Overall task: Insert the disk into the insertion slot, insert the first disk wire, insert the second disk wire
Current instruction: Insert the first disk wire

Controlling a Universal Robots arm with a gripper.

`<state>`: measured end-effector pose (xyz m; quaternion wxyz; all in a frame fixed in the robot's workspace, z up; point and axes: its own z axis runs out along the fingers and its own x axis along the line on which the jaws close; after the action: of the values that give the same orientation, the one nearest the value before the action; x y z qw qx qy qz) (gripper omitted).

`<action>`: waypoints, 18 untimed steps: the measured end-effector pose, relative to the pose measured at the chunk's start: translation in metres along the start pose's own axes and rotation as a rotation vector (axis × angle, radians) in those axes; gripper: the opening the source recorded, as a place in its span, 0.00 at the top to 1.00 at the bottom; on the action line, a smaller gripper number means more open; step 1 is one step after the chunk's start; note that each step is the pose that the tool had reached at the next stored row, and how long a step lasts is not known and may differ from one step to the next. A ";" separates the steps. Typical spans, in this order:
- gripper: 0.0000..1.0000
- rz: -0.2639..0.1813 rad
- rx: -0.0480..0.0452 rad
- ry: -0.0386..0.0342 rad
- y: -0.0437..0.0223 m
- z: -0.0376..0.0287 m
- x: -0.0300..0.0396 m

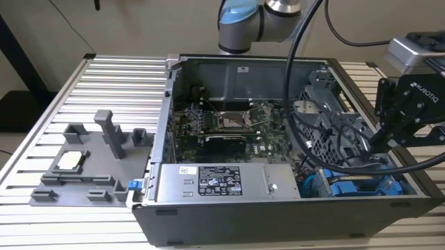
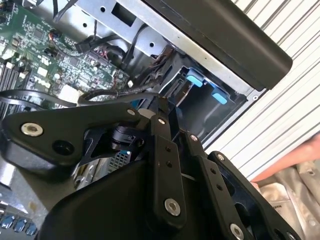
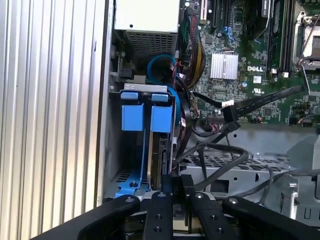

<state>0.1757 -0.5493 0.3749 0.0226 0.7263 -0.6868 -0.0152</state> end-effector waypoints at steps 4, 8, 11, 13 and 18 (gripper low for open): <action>0.81 0.000 -0.0040 0.0009 -0.0005 0.0000 0.0000; 0.81 0.000 -0.0040 0.0018 -0.0006 0.0001 0.0000; 0.81 0.001 -0.0041 0.0018 -0.0006 0.0001 0.0000; 0.81 0.002 -0.0050 0.0019 -0.0006 0.0002 0.0000; 0.81 0.002 -0.0148 0.0010 -0.0018 0.0021 0.0000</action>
<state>0.1773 -0.5493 0.3727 0.0284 0.7255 -0.6873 -0.0199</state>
